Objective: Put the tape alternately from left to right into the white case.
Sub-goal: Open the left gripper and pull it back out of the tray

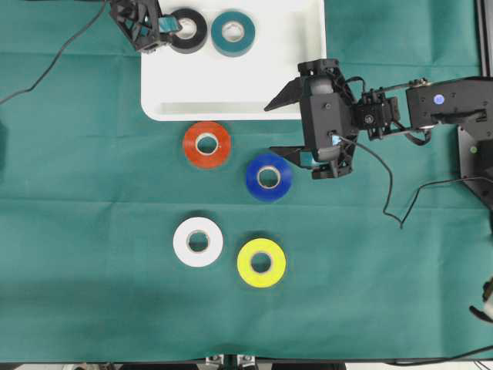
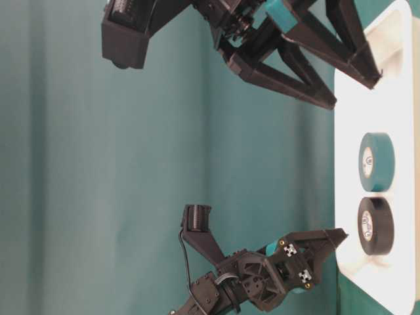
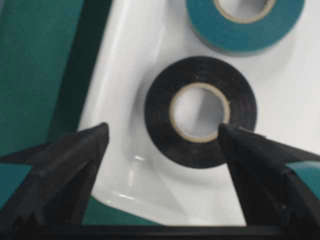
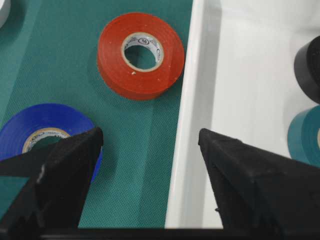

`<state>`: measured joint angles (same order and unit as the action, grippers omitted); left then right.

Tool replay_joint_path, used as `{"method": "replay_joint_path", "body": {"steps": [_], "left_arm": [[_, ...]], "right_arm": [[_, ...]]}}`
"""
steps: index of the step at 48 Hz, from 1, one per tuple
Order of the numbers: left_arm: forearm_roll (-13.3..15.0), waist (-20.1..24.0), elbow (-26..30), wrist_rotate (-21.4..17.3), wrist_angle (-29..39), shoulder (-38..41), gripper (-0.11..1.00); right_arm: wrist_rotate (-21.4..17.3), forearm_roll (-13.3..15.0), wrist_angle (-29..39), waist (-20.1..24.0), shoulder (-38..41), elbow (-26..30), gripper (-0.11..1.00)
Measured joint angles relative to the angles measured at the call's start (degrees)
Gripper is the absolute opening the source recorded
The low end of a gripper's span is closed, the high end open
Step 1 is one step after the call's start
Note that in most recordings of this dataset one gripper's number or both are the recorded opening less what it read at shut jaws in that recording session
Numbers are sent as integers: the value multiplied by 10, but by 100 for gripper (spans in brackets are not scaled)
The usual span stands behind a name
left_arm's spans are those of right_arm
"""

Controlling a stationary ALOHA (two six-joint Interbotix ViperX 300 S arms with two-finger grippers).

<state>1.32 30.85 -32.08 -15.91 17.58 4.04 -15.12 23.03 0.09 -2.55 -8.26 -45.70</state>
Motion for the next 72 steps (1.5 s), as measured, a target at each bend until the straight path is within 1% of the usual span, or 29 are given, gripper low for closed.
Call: {"method": "replay_joint_path", "body": {"steps": [26,36,56,67,72], "left_arm": [[0,-2,-6,1,-1,-9,59],[0,-19,-18,4,0,-31,59],[0,-106,-79,8,2,-131,59],[1,-176,-105,10,2,-163,59],[2,-208,-115,23,2,-171,59]], "right_arm": [[0,0,1,1,0,0,84],[1,0,0,0,0,0,84],[1,0,1,1,1,0,84],[0,0,1,1,1,0,84],[0,0,1,1,0,0,84]]}}
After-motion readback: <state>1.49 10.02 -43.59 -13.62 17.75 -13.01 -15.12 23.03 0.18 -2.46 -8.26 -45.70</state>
